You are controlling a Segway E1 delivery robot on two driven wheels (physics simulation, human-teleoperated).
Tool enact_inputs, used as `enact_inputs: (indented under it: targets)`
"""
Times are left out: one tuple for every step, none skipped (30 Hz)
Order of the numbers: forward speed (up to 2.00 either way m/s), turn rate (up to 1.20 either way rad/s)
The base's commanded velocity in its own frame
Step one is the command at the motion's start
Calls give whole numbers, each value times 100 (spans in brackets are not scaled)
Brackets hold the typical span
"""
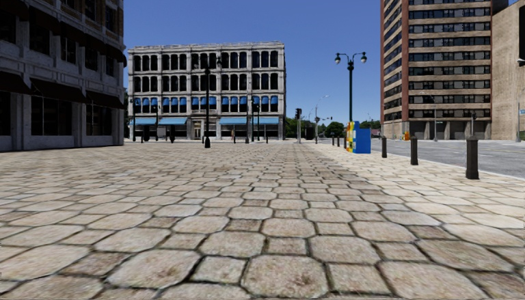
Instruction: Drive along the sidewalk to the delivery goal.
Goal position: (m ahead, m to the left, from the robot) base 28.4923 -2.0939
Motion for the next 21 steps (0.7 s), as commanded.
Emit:
enact_inputs:
  targets:
    - [200,0]
    - [200,0]
    - [200,0]
    - [200,0]
    - [200,0]
    - [200,0]
    - [200,0]
    - [200,0]
    - [200,0]
    - [200,0]
    - [200,0]
    - [200,0]
    - [200,0]
    - [200,0]
    - [200,0]
    - [200,0]
    - [200,0]
    - [200,0]
    - [200,0]
    - [200,0]
    - [200,0]
